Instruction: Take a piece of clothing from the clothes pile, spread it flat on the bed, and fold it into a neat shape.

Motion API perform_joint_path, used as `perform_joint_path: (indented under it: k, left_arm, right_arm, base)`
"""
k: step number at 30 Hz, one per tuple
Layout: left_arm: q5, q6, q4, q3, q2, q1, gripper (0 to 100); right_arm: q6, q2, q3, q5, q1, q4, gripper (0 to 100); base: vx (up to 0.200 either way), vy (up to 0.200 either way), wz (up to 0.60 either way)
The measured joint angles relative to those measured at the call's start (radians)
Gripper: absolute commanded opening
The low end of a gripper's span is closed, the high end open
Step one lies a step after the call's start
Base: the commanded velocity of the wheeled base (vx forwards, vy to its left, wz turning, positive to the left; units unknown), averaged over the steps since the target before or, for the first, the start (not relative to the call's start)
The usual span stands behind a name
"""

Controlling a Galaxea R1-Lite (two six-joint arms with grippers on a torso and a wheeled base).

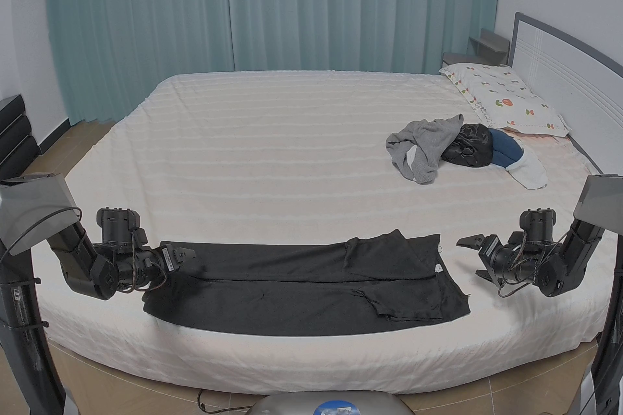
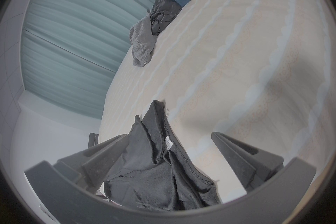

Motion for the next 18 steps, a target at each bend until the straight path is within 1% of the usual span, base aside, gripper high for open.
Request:
perform_joint_path:
  k: [3,8,15,16,18]
  left_arm:
    - [0.041,0.054,0.048,-0.02,0.004,-0.005,100]
    - [0.094,0.092,0.071,-0.043,0.017,-0.006,100]
    - [0.098,0.093,0.073,-0.046,0.031,-0.001,100]
    - [0.097,0.092,0.073,-0.047,0.033,-0.001,0]
    - [0.097,0.09,0.072,-0.05,0.037,-0.002,0]
  right_arm:
    - [0.0,0.0,0.0,0.0,0.0,0.0,100]
    - [0.0,0.0,0.0,0.0,0.001,0.0,100]
    - [0.0,0.0,0.0,0.0,0.0,0.0,100]
    - [0.0,0.0,0.0,0.0,0.0,0.0,100]
    - [0.0,0.0,0.0,0.0,0.0,0.0,100]
  base:
    - [0.0,0.0,0.0]
    - [0.0,0.0,0.0]
    - [0.0,0.0,0.0]
    - [0.0,0.0,0.0]
    - [0.0,0.0,0.0]
